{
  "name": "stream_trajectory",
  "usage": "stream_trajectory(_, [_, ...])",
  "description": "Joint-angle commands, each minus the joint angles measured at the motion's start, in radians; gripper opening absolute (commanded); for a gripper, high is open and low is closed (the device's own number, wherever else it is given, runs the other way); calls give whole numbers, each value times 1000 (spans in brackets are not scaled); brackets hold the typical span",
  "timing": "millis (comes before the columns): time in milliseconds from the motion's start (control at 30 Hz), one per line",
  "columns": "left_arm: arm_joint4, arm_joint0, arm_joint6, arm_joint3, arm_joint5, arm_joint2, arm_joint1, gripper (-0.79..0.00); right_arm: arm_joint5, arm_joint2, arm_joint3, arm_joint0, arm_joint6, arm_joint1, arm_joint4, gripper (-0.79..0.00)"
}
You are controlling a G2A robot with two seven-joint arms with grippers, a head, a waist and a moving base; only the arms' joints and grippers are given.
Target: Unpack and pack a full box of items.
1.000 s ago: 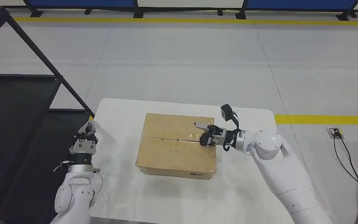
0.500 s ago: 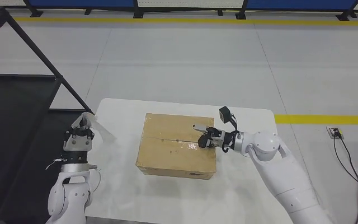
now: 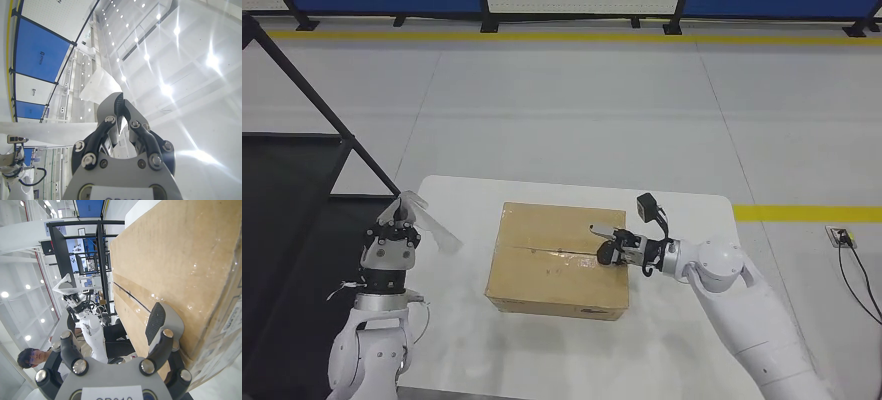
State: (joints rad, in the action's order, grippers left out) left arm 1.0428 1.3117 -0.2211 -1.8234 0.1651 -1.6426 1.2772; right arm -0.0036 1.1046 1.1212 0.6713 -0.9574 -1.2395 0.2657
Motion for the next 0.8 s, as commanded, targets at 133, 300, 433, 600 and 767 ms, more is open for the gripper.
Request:
stream_trajectory(133, [0, 0, 0, 0, 0, 0, 0, -785, -14, 6, 12, 7, 1, 4, -10, 0])
stream_trajectory(300, [-15, 1, 0, -31, -17, 16, 2, -785, -47, 23, 60, 31, 59, 7, -13, 0])
stream_trajectory(433, [-1, -8, 4, -60, -30, 39, 5, -785, -47, 23, 60, 31, 59, 7, -13, 0])
stream_trajectory(600, [48, -19, 22, -95, -45, 62, 11, -785, -47, 23, 60, 31, 59, 7, -13, 0])
stream_trajectory(767, [123, -47, 59, -103, -69, 74, 17, -785, -201, 14, 132, 47, 144, 5, -95, 0])
